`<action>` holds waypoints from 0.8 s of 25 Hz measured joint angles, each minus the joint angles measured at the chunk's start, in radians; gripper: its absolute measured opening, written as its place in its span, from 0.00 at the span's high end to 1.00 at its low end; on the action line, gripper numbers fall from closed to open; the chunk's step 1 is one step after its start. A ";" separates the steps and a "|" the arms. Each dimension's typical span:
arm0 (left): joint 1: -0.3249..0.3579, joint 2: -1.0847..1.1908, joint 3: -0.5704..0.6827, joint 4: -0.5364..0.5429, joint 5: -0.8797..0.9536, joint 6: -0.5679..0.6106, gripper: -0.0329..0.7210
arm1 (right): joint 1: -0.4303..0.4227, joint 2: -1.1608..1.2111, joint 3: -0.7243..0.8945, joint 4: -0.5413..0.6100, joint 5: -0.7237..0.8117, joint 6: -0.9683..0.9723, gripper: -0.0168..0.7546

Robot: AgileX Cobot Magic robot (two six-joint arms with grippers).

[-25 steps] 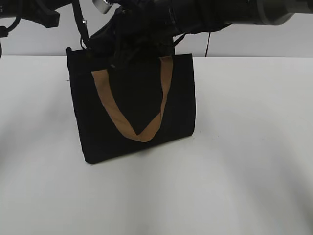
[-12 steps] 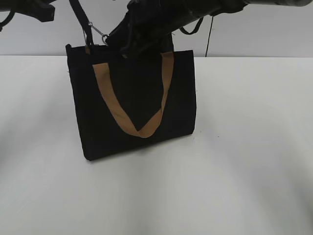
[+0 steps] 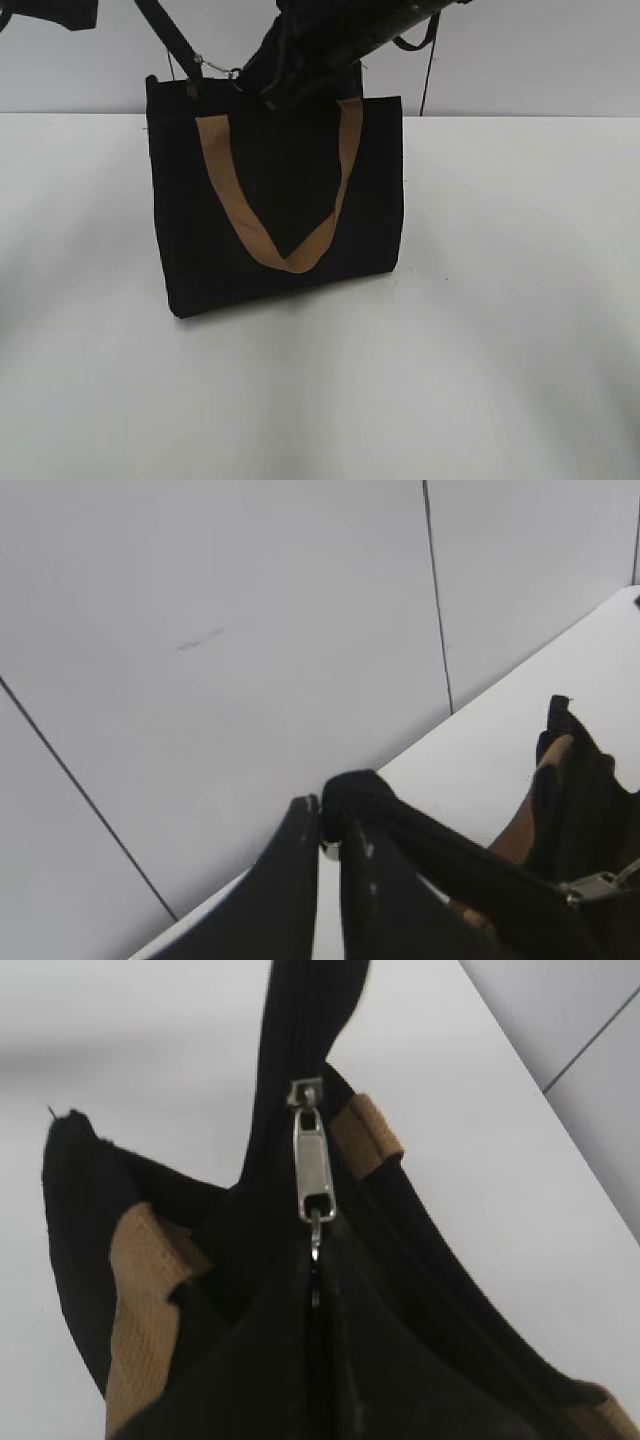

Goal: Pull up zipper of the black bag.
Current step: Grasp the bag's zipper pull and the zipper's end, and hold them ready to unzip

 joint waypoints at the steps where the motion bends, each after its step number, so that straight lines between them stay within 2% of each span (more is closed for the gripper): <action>1: 0.000 -0.012 0.000 0.002 0.012 0.000 0.93 | 0.000 0.000 0.000 -0.027 0.000 0.031 1.00; 6: -0.002 -0.046 0.002 0.046 0.046 0.000 0.93 | 0.000 0.000 0.000 -0.149 0.000 0.156 1.00; 20: -0.003 -0.049 0.020 0.048 0.115 0.000 0.93 | -0.001 -0.046 -0.005 -0.436 0.075 0.488 1.00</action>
